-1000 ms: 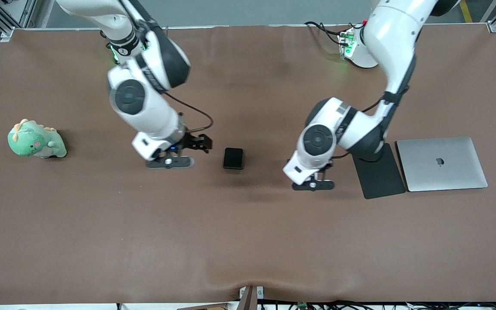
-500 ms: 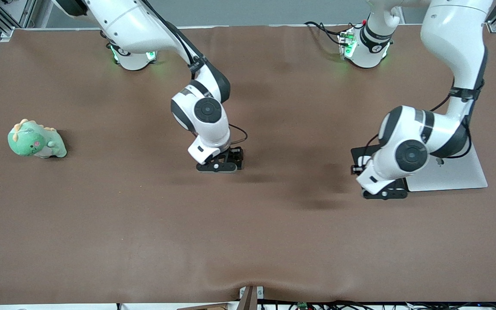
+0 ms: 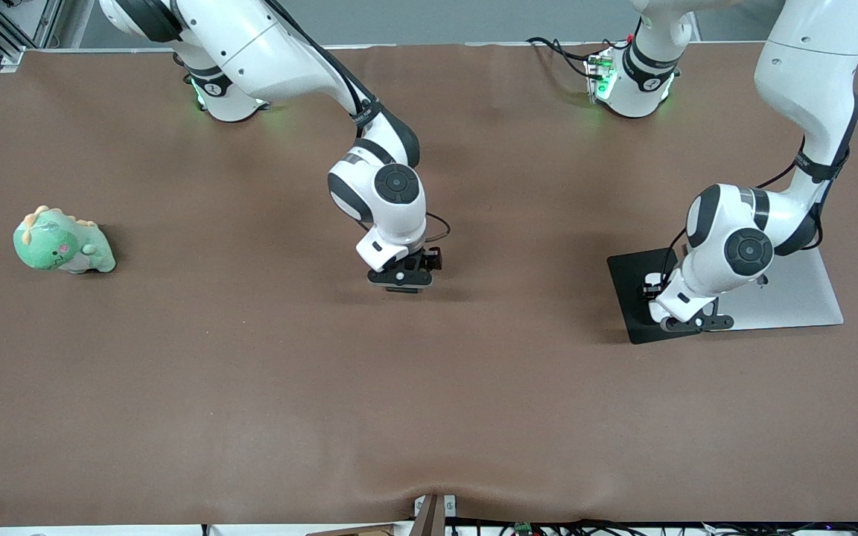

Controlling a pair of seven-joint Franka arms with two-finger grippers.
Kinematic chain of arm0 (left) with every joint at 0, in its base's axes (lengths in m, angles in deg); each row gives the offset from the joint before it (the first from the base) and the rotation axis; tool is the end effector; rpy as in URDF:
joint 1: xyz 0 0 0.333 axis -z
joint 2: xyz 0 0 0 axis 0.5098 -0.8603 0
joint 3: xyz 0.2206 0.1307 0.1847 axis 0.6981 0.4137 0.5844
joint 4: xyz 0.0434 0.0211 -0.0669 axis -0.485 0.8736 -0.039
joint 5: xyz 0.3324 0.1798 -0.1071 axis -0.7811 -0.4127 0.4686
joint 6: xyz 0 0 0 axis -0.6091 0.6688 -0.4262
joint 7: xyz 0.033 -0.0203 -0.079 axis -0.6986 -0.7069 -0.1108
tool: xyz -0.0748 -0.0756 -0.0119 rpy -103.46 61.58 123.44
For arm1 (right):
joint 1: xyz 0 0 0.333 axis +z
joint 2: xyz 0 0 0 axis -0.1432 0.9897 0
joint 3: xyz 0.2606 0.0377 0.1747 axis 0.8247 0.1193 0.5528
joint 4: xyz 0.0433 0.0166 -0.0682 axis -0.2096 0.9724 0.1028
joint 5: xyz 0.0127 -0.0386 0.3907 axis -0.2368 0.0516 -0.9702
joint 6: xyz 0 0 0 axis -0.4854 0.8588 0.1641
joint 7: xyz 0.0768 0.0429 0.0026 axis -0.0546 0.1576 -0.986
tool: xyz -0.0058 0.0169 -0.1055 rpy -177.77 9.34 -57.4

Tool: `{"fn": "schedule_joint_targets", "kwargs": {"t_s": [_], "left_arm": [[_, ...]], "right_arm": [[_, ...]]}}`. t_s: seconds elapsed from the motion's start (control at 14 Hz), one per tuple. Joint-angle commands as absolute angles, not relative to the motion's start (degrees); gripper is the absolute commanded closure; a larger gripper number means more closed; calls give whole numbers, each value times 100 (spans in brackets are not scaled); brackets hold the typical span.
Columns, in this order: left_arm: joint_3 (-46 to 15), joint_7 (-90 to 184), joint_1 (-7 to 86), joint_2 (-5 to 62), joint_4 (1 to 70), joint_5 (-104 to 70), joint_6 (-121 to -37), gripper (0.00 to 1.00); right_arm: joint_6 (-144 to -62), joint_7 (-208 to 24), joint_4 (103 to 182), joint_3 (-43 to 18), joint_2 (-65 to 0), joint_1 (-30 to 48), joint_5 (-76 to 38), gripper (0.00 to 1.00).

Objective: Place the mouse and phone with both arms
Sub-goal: 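Carry the mouse onto the mousepad while the right gripper grasps the phone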

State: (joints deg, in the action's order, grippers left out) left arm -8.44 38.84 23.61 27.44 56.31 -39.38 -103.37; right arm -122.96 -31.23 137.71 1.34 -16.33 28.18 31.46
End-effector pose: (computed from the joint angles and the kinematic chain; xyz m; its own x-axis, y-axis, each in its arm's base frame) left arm 0.5725 -0.0428 0.1916 0.9977 0.0117 -0.0672 0.0078 -0.9983 -0.0578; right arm 0.4995 0.4753 0.2106 0.9956 -0.0526 0.0780 -0.0550 -0.9981 0.0292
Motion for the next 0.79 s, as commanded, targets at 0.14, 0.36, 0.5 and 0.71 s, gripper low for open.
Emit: {"fn": "schedule_joint_targets", "kwargs": {"t_s": [0.14, 0.36, 0.5, 0.71], "left_arm": [[-902, 3864, 2257, 2779, 5832, -4099, -10555, 52], [-911, 3864, 2204, 2717, 5824, -4090, -10643, 36], [-911, 3864, 2204, 2717, 5797, -4090, -10643, 3], [-920, 3838, 2204, 2796, 5762, -4099, -10582, 0]], "right_arm": [[-12357, -2908, 13613, 65, -1426, 2851, 3395, 0], [-12410, -2873, 13490, -41, -1303, 2885, 3430, 0], [-12410, -2750, 13315, -58, -1127, 2903, 3439, 0], [-12418, -2750, 13226, -199, -995, 2912, 3439, 0]]}}
